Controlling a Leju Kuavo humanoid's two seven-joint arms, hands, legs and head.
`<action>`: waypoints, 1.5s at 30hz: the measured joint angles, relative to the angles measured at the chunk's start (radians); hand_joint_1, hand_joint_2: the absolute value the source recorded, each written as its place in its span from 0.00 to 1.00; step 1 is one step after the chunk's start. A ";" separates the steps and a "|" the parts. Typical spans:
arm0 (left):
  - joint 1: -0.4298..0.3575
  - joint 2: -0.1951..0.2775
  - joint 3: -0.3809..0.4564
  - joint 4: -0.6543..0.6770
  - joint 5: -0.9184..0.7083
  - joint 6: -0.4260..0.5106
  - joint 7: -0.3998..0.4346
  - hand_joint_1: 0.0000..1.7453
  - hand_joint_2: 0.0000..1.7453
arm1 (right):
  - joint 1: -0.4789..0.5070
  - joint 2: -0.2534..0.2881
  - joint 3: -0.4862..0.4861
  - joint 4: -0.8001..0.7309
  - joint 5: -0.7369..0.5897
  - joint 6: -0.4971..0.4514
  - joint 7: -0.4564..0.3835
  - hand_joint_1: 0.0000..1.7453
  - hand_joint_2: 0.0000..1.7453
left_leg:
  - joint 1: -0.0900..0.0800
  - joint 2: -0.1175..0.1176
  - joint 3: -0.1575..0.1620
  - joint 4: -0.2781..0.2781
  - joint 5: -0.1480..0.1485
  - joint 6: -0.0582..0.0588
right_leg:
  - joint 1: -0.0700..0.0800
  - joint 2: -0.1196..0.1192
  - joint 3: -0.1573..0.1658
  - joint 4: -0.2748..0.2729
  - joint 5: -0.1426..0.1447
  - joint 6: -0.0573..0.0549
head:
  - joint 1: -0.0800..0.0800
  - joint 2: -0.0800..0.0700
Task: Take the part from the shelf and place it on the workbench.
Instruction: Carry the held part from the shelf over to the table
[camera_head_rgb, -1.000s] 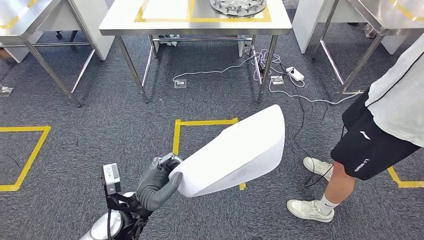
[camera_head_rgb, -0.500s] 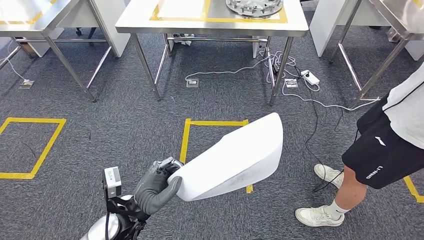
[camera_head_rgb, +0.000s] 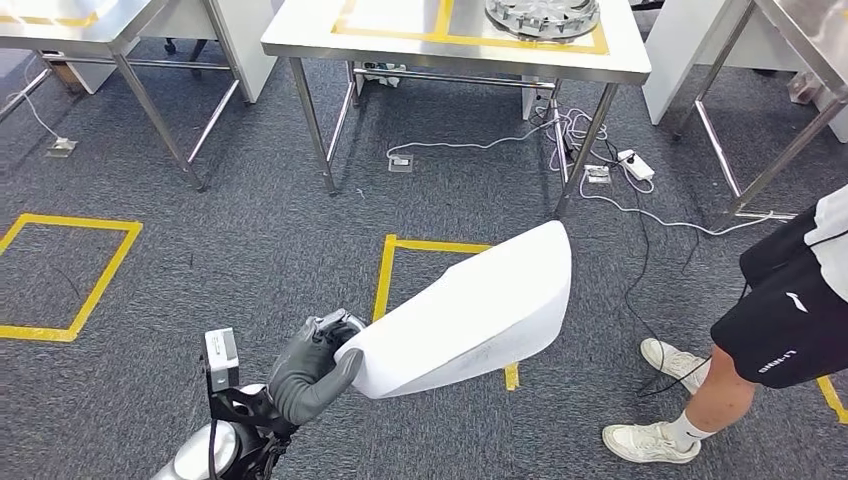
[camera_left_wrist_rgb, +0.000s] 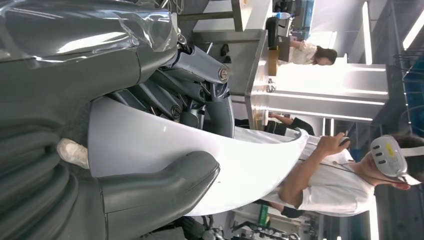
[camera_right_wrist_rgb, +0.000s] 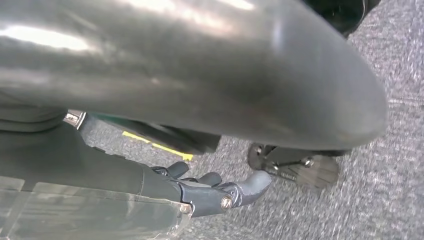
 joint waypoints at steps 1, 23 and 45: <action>0.000 0.000 0.000 0.000 -0.001 0.000 0.000 1.00 1.00 | 0.000 -0.002 0.000 0.000 0.002 0.000 0.000 0.00 0.00 | -0.006 -0.003 0.001 0.000 -0.001 0.003 | 0.004 0.000 -0.022 0.037 -0.007 -0.001 | 0.000 0.000; -0.016 -0.008 -0.003 0.019 0.015 -0.023 -0.053 1.00 1.00 | -0.014 -0.013 -0.005 0.001 0.014 -0.057 0.021 0.00 0.00 | 0.009 0.009 -0.039 0.029 0.014 -0.046 | 0.008 0.004 0.156 -0.249 0.074 -0.012 | -0.007 0.000; -0.023 0.001 -0.012 0.018 0.022 -0.017 -0.072 1.00 1.00 | -0.018 -0.025 -0.005 0.002 0.035 -0.055 0.011 0.00 0.00 | -0.001 -0.004 -0.053 0.206 -0.144 -0.052 | 0.013 0.006 0.112 -0.258 0.132 -0.048 | -0.004 0.000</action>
